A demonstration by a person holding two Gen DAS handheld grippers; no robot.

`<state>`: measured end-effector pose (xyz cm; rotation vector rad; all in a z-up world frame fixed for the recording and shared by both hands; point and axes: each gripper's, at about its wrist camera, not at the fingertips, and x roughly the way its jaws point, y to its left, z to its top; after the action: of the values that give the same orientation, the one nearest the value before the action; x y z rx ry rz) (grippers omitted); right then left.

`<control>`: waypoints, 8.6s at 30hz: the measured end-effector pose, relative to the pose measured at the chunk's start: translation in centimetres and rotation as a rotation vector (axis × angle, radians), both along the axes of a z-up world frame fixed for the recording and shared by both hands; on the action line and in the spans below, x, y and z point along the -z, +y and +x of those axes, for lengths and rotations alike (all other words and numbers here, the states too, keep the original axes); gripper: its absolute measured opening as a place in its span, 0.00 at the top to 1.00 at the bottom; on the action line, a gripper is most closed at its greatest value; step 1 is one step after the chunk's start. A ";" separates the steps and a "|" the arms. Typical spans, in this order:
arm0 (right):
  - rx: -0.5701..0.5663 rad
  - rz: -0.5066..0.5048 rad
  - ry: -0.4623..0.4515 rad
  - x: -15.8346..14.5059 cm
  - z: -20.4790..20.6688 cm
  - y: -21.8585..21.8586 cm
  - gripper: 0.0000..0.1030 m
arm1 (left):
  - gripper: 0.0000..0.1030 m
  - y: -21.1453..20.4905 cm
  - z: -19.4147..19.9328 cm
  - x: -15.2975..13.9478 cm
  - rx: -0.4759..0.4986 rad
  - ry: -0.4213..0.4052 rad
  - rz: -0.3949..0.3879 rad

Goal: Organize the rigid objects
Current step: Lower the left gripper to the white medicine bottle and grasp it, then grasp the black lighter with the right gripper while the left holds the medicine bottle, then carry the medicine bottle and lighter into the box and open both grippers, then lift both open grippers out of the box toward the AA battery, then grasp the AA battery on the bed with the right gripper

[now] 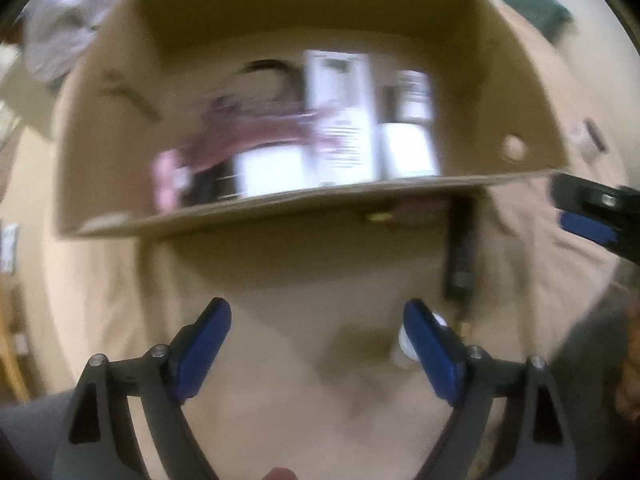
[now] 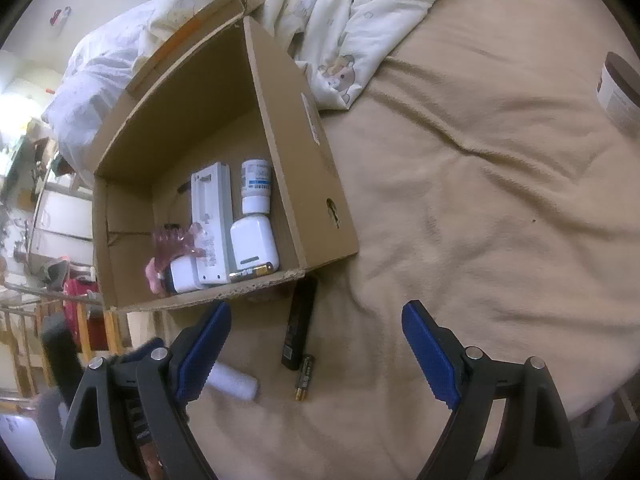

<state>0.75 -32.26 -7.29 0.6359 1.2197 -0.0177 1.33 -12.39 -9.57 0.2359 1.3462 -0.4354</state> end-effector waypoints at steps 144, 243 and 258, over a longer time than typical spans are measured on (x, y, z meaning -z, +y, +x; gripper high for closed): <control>-0.333 -0.196 -0.141 -1.1 10.4 8.1 0.88 | 0.77 -2.2 8.8 -2.7 0.013 -0.213 0.159; -0.880 -0.503 0.225 3.5 -1.0 13.5 0.28 | 0.09 6.0 1.2 -7.0 -0.200 -0.105 0.001; -1.005 -0.447 0.229 3.3 -1.2 14.0 0.56 | 0.09 6.1 1.4 -6.0 -0.199 -0.073 0.013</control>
<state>-0.49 -18.27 -10.56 -0.4174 1.5807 0.4754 2.74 -6.33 -3.61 0.1252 1.2874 -0.2489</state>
